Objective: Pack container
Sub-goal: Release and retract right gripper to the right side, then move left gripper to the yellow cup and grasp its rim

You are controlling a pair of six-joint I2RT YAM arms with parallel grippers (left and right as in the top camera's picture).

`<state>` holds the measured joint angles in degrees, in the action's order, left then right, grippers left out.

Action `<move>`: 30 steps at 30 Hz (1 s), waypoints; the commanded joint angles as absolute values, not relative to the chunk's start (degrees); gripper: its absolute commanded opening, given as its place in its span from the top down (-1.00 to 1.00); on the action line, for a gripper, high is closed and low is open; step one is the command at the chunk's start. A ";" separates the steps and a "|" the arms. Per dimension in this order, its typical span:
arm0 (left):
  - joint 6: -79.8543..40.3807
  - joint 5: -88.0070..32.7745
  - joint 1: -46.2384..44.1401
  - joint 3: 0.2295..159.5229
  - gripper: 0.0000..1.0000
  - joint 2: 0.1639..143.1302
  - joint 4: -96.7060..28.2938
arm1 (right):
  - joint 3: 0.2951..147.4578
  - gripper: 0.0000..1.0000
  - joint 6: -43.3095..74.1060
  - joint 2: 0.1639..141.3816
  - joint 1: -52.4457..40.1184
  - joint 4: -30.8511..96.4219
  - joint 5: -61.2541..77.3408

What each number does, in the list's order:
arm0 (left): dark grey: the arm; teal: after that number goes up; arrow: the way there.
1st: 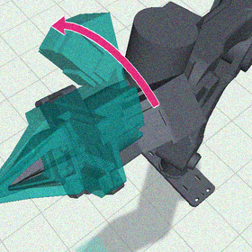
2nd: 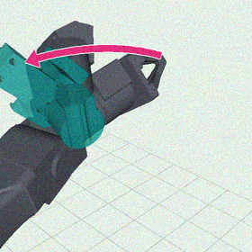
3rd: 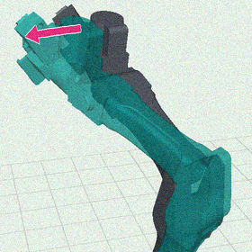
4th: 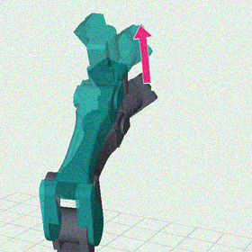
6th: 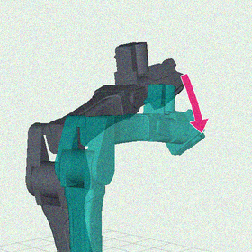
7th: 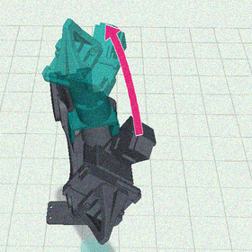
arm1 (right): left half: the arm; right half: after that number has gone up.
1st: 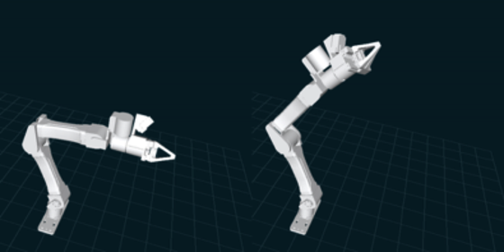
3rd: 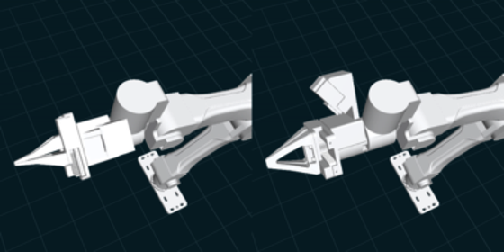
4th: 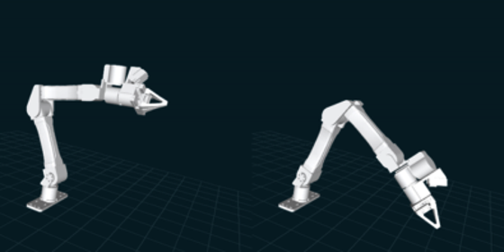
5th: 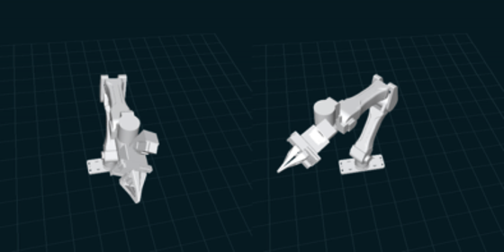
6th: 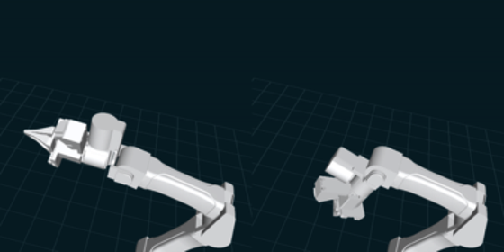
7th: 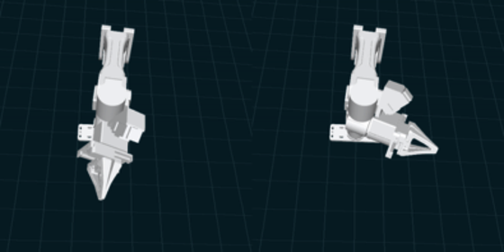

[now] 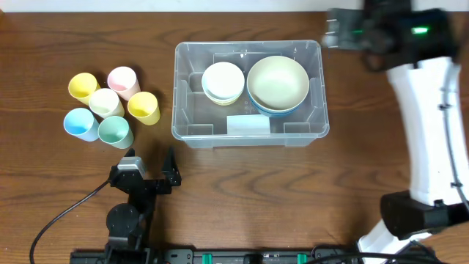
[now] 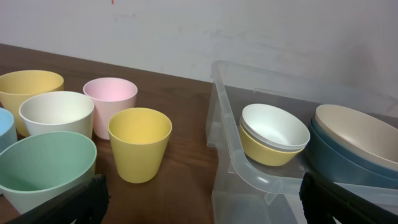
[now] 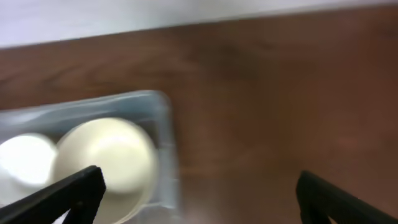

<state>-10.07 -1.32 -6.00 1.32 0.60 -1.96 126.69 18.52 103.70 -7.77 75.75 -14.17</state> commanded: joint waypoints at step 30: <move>-7.29 -8.34 -5.63 46.24 -0.96 22.04 -37.95 | 127.35 -0.98 22.70 101.86 17.52 82.76 -12.40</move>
<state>-11.07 -8.82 -6.00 33.04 13.45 -31.03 126.69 21.93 103.00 17.30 82.72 -12.25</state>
